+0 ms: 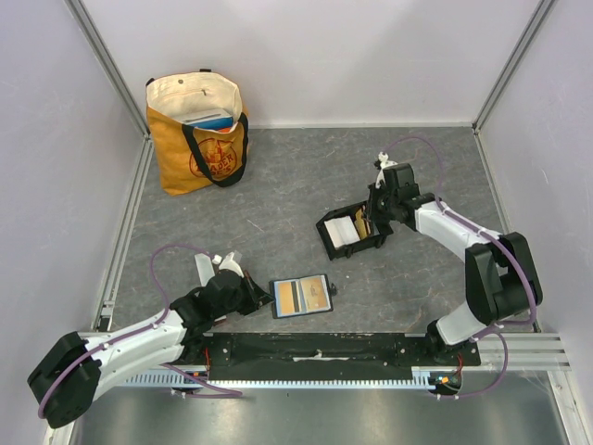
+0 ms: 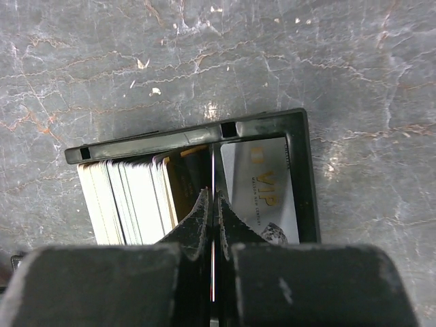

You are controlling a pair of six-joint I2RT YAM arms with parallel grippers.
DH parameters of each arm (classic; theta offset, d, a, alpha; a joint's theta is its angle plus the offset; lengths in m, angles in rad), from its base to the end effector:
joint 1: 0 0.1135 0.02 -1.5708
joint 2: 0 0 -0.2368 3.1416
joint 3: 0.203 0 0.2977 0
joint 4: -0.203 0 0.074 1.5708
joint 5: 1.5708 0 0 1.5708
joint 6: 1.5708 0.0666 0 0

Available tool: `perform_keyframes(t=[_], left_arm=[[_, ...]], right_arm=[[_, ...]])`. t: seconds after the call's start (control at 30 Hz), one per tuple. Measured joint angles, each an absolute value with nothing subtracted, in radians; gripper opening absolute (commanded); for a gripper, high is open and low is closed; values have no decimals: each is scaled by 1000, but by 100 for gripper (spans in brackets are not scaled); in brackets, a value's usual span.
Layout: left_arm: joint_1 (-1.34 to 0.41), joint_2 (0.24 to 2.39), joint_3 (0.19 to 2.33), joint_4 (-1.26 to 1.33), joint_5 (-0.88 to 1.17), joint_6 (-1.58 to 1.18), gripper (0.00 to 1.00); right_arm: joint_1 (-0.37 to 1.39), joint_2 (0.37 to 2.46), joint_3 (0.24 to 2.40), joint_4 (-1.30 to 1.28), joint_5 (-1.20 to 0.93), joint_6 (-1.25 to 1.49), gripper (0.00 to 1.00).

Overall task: Put the credit cards into the card holder
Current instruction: Pick up the credit card from the storage box, then insert the credit card into the card holder.

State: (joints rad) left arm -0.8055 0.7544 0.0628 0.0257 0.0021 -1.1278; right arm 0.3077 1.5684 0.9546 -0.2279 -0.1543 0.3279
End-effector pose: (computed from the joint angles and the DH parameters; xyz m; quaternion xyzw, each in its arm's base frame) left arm 0.1529 -0.1594 0.0491 -0.1438 0.8878 -0.3603 0.2476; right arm 0.3643 0.1265 0.1271 -0.0181 0.9317 0.1795 0.3152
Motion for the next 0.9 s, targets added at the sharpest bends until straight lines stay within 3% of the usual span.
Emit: perform_keyframes(t=[0.37,0.57,0.9], left_arm=[[-805,757,63,33,2,-1128,2],[-805,758,64,33,2,-1128,2],[-805,741,64,32,25,-1127,2]], right_arm=[[358,1417,1076,-348,30,275,0],[529,1235,1095,-490,124,278,0],[629,868,787,-694,111,426,0]])
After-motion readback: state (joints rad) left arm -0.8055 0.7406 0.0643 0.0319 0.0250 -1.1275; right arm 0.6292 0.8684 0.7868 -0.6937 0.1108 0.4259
